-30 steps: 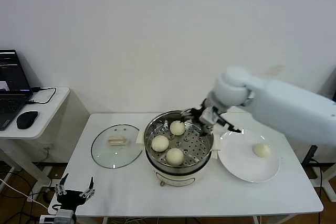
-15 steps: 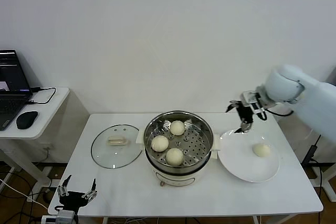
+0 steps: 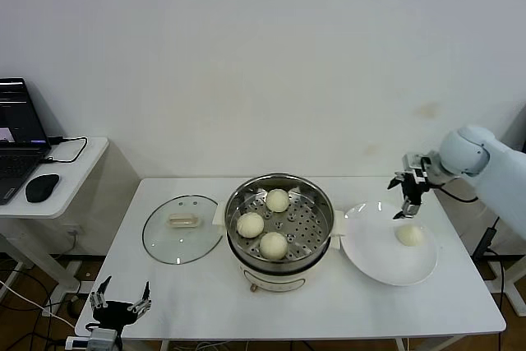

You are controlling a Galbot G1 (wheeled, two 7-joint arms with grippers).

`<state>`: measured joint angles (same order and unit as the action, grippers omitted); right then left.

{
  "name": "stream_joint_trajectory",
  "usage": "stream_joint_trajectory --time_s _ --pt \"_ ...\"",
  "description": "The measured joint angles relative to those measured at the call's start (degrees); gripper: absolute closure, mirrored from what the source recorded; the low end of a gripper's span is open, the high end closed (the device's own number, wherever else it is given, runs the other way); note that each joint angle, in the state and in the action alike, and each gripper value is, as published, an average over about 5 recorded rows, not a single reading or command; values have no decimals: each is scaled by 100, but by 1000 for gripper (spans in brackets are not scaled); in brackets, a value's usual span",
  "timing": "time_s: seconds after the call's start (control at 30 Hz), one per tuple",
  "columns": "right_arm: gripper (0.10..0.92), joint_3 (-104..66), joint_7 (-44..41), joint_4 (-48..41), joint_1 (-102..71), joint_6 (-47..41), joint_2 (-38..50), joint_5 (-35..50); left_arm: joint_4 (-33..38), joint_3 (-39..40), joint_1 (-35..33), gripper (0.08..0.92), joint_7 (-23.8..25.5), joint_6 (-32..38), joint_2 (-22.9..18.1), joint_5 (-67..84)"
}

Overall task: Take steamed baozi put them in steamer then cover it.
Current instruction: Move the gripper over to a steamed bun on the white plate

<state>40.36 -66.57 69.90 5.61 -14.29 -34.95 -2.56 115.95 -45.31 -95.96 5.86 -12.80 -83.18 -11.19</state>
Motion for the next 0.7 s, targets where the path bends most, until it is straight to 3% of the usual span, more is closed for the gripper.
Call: stream_joint_trajectory --time_s 0.37,0.7 --pt "203 -525 -290 -1267 -537 1031 -623 -1013 -172 -39 70 177 5 1 30 -12" --pt "203 -797 -281 -1870 -842 1464 -925 -1723 -274 -48 103 177 5 1 38 -19"
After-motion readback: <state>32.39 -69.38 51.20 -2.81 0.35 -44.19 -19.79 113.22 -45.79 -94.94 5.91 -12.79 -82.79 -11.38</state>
